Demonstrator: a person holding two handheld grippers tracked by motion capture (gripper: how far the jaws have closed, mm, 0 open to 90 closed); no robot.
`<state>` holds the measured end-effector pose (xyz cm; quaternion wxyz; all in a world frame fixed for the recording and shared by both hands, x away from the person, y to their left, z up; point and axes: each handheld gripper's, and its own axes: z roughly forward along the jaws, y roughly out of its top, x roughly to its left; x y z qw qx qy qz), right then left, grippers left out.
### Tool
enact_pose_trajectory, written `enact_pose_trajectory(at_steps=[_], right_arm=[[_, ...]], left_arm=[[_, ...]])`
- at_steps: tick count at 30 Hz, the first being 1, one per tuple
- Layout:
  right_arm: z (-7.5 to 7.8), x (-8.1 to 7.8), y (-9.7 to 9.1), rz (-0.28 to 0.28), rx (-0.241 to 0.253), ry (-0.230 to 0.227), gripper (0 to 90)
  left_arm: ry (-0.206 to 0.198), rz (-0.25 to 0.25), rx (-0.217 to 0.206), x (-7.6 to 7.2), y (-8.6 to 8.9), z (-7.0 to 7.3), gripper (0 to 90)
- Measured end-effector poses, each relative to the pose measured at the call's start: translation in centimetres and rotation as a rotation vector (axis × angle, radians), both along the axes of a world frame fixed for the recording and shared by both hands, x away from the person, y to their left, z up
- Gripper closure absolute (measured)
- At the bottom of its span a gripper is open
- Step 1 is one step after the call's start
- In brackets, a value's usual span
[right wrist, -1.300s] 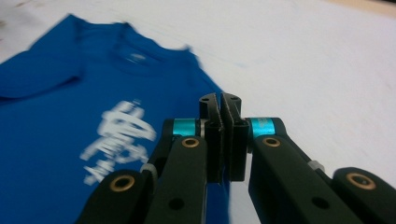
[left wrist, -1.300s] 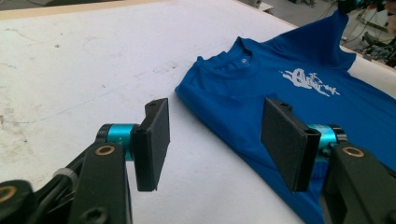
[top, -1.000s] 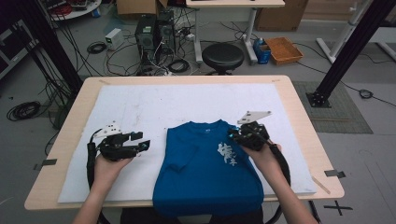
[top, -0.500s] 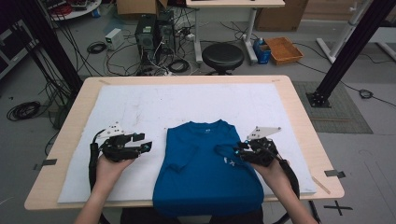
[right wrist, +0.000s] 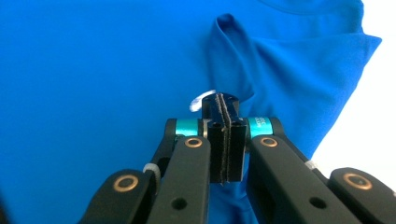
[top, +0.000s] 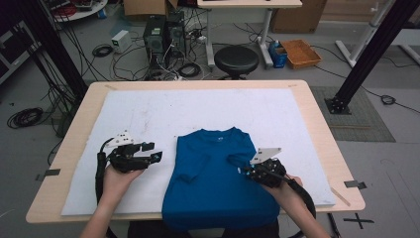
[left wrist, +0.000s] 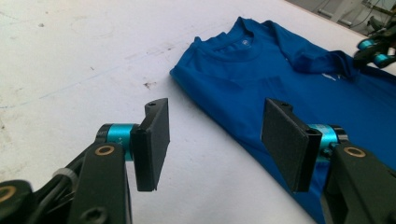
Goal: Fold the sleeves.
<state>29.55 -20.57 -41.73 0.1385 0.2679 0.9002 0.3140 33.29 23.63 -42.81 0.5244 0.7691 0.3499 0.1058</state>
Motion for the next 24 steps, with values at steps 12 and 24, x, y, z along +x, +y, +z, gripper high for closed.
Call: enact_pose_trajectory(at_steps=[12,24], right_arm=[[0.3,-0.7,-0.9,-0.023,0.028,-0.089,67.8],[-0.6,-1.2,-0.2,0.051,-0.061,-0.078,88.1]], left_arm=[[0.000,0.001,0.005,0.0,-0.2,0.0,42.2],[0.011,0.003,0.014,0.0,-0.3,-0.2,42.0]])
